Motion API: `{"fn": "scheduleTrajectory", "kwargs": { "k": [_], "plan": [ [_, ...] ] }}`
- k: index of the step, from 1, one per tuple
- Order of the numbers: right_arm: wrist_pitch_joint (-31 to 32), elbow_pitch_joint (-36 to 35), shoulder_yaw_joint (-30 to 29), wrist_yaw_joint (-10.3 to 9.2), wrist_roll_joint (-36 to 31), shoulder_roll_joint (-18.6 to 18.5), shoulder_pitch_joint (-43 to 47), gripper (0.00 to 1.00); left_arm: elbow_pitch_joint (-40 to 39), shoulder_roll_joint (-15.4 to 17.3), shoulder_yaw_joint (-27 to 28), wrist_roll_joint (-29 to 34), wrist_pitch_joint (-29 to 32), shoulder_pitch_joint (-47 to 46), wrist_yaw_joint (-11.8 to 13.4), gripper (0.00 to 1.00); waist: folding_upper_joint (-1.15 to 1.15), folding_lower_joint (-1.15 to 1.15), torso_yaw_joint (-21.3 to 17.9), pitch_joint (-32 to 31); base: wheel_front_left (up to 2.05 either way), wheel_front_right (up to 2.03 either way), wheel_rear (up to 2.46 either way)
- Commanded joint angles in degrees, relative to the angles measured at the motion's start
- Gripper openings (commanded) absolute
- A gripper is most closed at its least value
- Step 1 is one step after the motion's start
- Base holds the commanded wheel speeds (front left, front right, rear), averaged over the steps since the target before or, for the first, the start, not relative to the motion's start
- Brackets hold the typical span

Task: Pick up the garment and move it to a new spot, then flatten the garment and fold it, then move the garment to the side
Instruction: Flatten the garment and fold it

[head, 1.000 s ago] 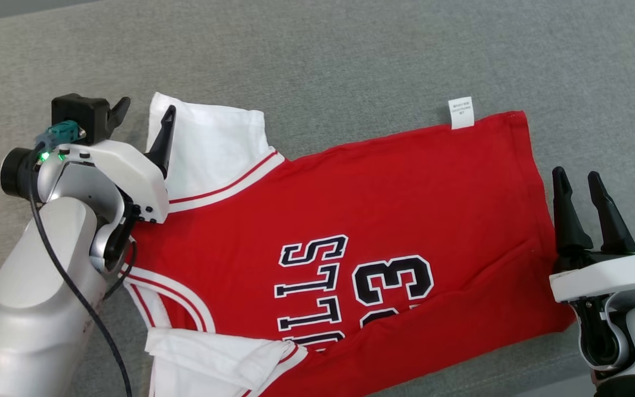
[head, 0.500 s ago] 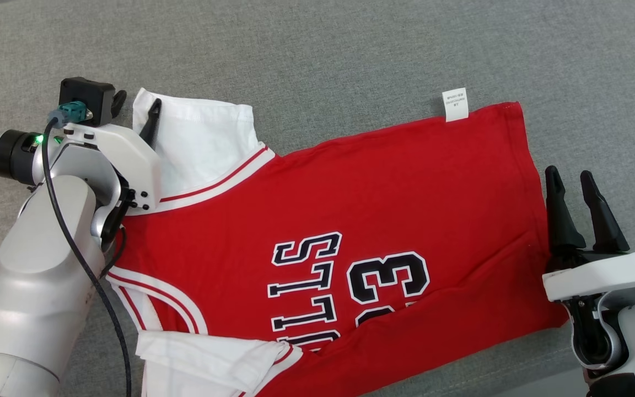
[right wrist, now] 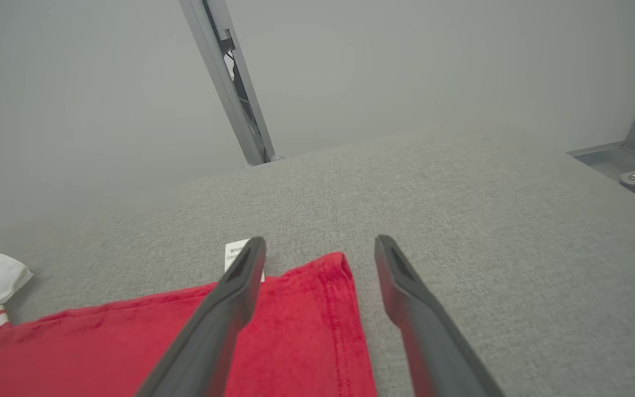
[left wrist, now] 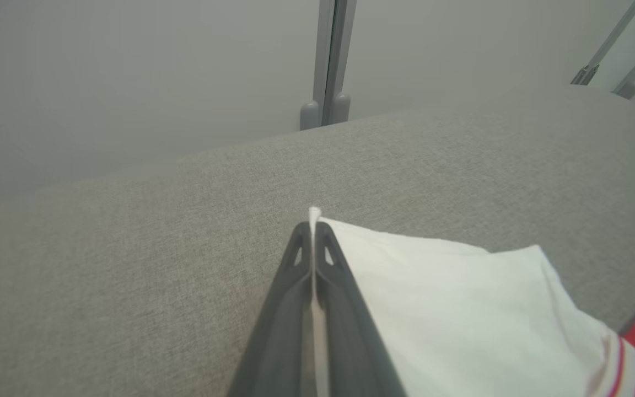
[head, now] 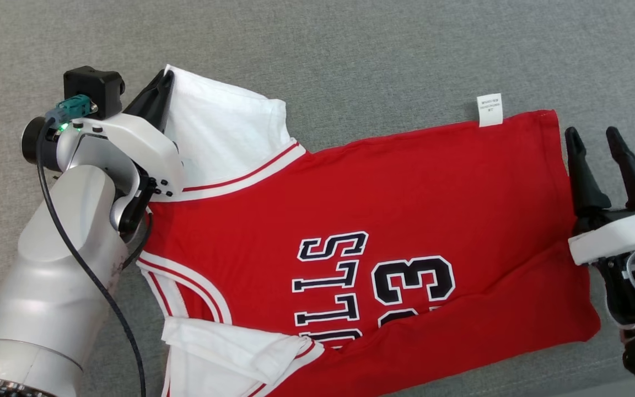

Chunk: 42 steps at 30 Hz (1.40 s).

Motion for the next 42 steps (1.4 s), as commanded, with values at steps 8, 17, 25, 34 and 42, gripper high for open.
{"fn": "scheduleTrajectory", "kwargs": {
  "k": [8,17,25,34,42],
  "plan": [
    [5.9,8.3,5.6,0.0,-2.8,-7.1,-8.4,1.0,-4.7,-1.3,-1.4,-1.3,-2.4,0.4,-1.2,0.0,0.0,0.0,3.7,0.2,0.0,0.0,0.0],
    [7.2,18.2,11.1,0.0,-1.2,-11.4,-13.7,1.0,-9.6,-1.5,-2.7,-1.6,-1.7,1.5,-0.9,0.0,0.0,0.0,6.0,0.7,0.0,0.0,0.0],
    [6.1,22.2,15.2,0.0,1.7,-12.4,-16.4,1.0,-12.6,-0.6,-3.0,-1.7,-0.6,2.4,0.0,0.0,0.0,0.0,6.1,1.2,0.0,0.0,0.0],
    [4.3,25.6,20.2,0.0,4.0,-13.2,-19.5,1.0,-15.7,0.5,-3.3,-2.2,0.7,3.4,0.8,0.0,0.0,0.0,6.1,1.6,0.0,0.0,0.0],
    [2.8,27.7,24.8,0.0,5.8,-14.2,-21.6,0.38,-17.3,0.9,-3.6,-2.4,1.5,4.1,1.5,0.0,0.0,0.0,6.5,1.3,0.0,0.0,0.0]
  ]
}}
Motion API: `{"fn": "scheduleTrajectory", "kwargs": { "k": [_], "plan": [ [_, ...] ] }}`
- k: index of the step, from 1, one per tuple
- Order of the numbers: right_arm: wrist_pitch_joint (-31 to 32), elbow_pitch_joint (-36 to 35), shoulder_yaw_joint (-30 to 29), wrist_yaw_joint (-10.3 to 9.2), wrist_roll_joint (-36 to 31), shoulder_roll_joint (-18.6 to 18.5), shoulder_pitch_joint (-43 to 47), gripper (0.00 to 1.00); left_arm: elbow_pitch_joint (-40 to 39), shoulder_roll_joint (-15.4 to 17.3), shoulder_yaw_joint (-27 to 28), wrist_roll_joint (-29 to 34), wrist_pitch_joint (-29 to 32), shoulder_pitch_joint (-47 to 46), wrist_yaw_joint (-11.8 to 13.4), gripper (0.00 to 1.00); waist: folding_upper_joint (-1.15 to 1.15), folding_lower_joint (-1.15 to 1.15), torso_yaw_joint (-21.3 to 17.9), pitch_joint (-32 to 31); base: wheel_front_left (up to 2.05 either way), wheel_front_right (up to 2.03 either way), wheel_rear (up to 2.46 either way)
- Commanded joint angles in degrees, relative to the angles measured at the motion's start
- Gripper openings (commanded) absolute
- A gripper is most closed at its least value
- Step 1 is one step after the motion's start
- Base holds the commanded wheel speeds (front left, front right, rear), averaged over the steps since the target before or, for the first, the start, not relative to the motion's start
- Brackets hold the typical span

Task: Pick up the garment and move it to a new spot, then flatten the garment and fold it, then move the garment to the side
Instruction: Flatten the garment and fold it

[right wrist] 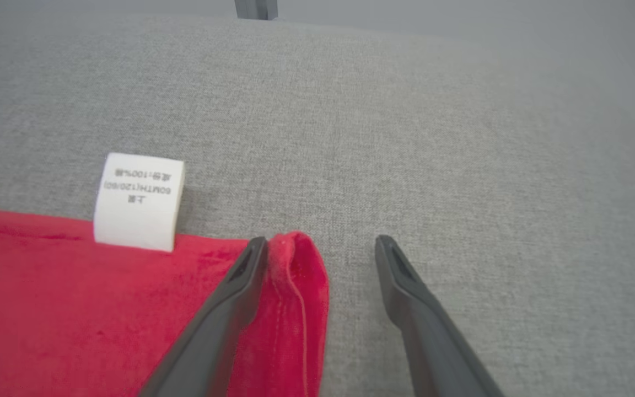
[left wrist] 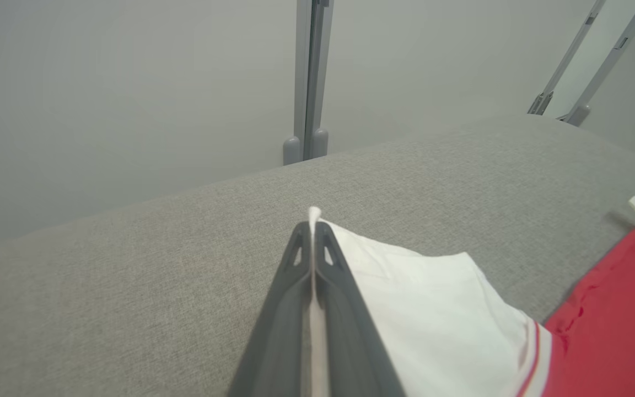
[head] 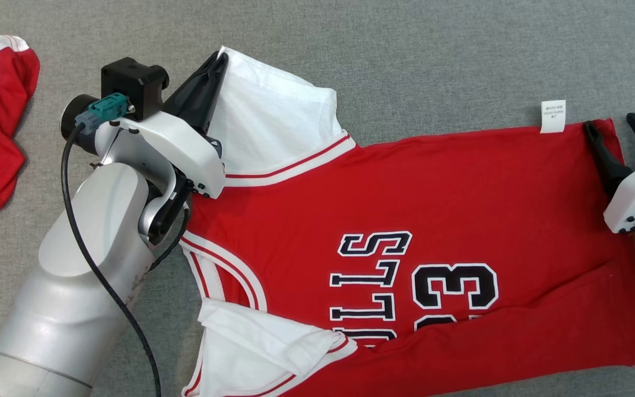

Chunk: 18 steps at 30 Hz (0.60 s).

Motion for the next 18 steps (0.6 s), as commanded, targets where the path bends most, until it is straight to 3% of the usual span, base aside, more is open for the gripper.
{"fn": "scheduleTrajectory", "kwargs": {
  "k": [1,2,18],
  "plan": [
    [-0.6,0.2,0.6,-0.02,0.7,-0.4,-0.7,0.06,-0.3,0.4,0.0,-0.2,0.0,0.6,0.4,0.0,0.0,0.0,0.0,-0.2,0.0,0.0,0.0],
    [-0.7,0.3,1.2,-0.02,1.0,-0.5,-0.8,0.0,-0.4,0.5,0.0,-0.3,0.1,0.7,0.5,0.0,0.0,0.0,0.1,-0.3,0.0,0.0,0.0],
    [-7.6,-0.4,5.9,-0.02,4.9,-2.1,1.7,0.0,-4.7,3.1,1.6,-3.2,0.0,6.0,1.4,0.0,0.0,0.0,0.5,-3.5,0.0,0.0,0.0]
  ]
}}
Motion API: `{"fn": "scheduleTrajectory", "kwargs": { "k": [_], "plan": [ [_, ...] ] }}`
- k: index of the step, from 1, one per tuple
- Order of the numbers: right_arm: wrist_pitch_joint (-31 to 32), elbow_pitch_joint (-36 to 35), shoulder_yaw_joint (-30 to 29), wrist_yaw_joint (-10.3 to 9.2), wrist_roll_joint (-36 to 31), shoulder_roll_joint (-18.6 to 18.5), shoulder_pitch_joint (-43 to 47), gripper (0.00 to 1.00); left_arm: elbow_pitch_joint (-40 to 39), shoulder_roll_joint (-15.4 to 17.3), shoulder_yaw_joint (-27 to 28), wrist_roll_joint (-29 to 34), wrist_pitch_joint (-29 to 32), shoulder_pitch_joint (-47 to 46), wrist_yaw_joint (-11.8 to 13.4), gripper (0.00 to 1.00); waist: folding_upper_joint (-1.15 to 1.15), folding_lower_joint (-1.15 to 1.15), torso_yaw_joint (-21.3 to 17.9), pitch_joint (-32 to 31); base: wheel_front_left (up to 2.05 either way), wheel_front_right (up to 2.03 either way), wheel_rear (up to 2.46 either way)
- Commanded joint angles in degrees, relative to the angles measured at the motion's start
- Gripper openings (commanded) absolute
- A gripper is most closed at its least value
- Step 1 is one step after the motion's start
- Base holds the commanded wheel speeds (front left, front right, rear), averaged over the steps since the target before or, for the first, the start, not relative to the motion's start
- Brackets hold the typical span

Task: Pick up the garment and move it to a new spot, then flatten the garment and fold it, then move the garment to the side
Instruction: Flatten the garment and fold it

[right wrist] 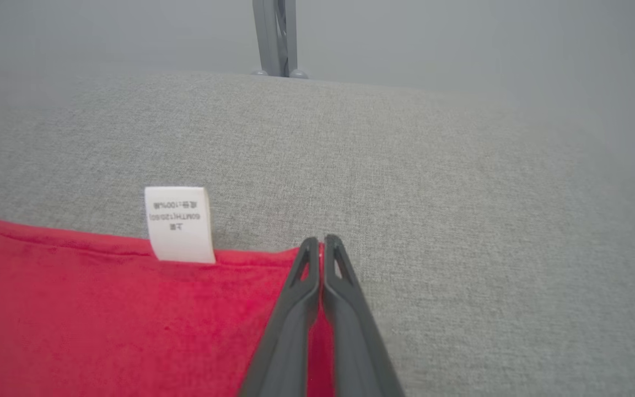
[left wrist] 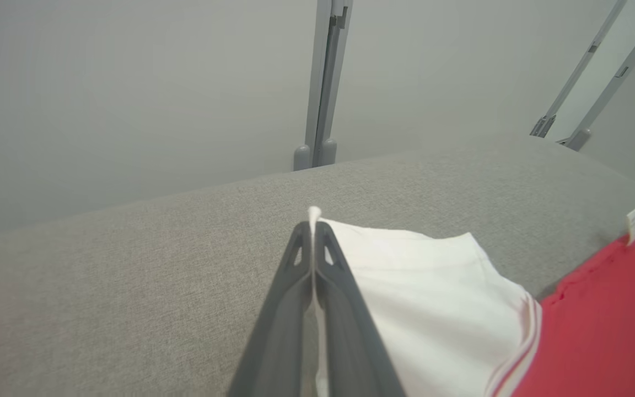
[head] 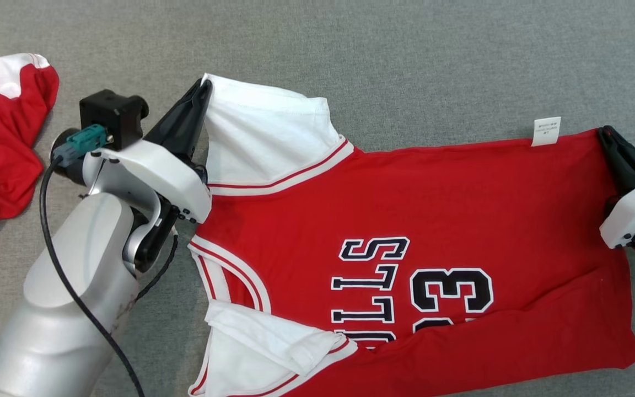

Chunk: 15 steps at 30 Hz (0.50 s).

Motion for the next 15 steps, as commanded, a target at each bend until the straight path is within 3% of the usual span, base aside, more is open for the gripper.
{"fn": "scheduleTrajectory", "kwargs": {
  "k": [1,6,15],
  "plan": [
    [-0.7,-0.5,-0.1,-0.02,0.6,-0.6,1.1,0.0,-1.0,0.8,0.5,-0.6,-0.2,1.0,0.1,0.0,0.0,0.0,0.2,-0.7,0.0,0.0,0.0],
    [-1.1,-2.3,-1.4,-0.02,2.0,-1.4,3.4,0.0,-6.5,2.2,1.5,-3.2,0.8,4.5,-0.5,0.0,0.0,0.0,0.7,-2.4,0.0,0.0,0.0],
    [-1.0,-6.2,-6.1,-0.02,1.2,-2.5,8.1,0.0,-17.2,5.5,2.8,-6.5,4.0,10.4,0.4,0.0,0.0,0.0,1.5,-4.7,0.0,0.0,0.0]
  ]
}}
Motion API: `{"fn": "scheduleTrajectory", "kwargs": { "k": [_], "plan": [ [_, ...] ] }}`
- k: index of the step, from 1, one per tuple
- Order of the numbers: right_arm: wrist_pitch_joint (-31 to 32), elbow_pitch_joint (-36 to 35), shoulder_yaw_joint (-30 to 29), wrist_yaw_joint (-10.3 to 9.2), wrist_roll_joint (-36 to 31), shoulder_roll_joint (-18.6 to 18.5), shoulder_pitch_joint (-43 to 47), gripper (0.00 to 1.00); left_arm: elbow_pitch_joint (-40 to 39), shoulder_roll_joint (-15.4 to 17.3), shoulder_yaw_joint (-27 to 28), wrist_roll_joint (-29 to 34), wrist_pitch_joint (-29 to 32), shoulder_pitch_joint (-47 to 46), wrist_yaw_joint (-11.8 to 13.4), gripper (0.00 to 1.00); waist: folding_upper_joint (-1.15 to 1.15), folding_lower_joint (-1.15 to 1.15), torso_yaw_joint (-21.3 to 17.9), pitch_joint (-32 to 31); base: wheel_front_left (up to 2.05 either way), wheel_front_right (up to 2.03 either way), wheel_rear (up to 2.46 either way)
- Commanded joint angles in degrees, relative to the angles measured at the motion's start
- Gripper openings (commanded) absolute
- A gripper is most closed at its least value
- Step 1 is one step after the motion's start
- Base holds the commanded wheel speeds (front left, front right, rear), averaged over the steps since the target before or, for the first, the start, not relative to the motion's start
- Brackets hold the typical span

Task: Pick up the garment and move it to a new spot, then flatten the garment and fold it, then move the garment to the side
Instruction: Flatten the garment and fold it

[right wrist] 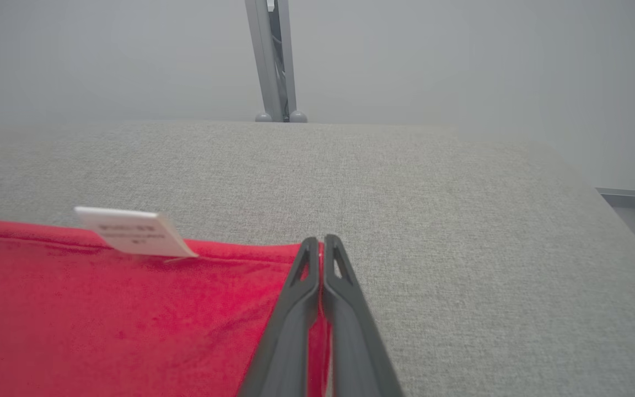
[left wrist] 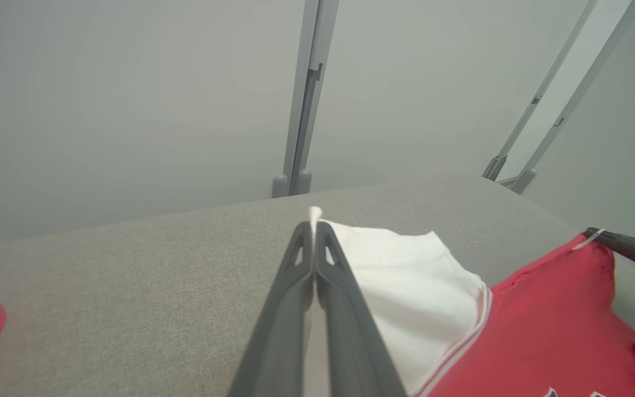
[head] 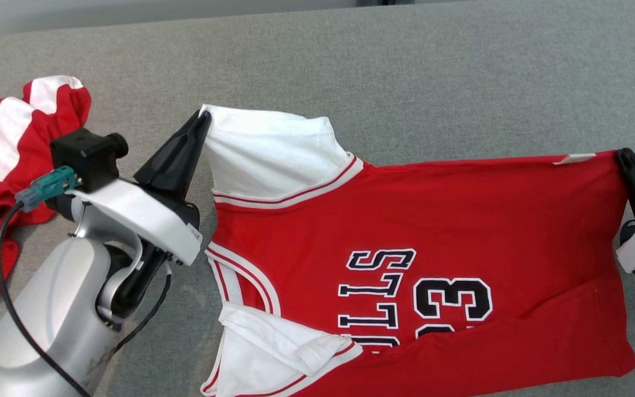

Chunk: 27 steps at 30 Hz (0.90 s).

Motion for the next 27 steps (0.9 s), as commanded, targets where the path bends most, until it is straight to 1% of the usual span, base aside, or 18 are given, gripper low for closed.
{"fn": "scheduleTrajectory", "kwargs": {
  "k": [1,5,10,15,16,27],
  "plan": [
    [-0.3,-0.7,-0.9,-0.02,-0.4,-0.5,1.3,0.0,-1.7,1.0,0.5,-0.8,0.5,1.3,0.3,0.0,0.0,0.0,0.3,-0.7,0.0,0.0,0.0],
    [-0.3,-2.2,-2.4,-0.02,-0.6,-0.9,4.1,0.0,-6.5,2.8,0.9,-3.3,2.3,4.6,-0.4,0.0,0.0,0.0,0.7,-1.9,0.0,0.0,0.0],
    [-0.3,-4.1,-2.5,-0.02,0.6,-1.8,7.2,0.0,-11.2,5.5,0.7,-5.2,4.3,8.5,-1.2,0.0,0.0,0.0,1.0,-3.5,0.0,0.0,0.0],
    [-0.2,-5.0,-2.9,-0.02,1.5,-2.6,9.6,0.0,-15.8,8.7,-0.2,-6.8,6.4,12.0,-2.3,0.0,0.0,0.0,1.2,-4.7,0.0,0.0,0.0],
    [0.0,-5.4,-3.1,-0.02,1.5,-2.8,10.4,0.0,-17.3,9.9,-0.5,-7.3,7.2,13.2,-2.4,0.0,0.0,0.0,1.2,-5.1,0.0,0.0,0.0],
    [2.6,-7.9,-3.9,-0.02,2.5,-3.5,14.4,0.0,-25.3,16.4,-2.6,-10.8,12.3,18.8,-3.4,0.0,0.0,0.0,1.0,-6.2,0.0,0.0,0.0]
  ]
}}
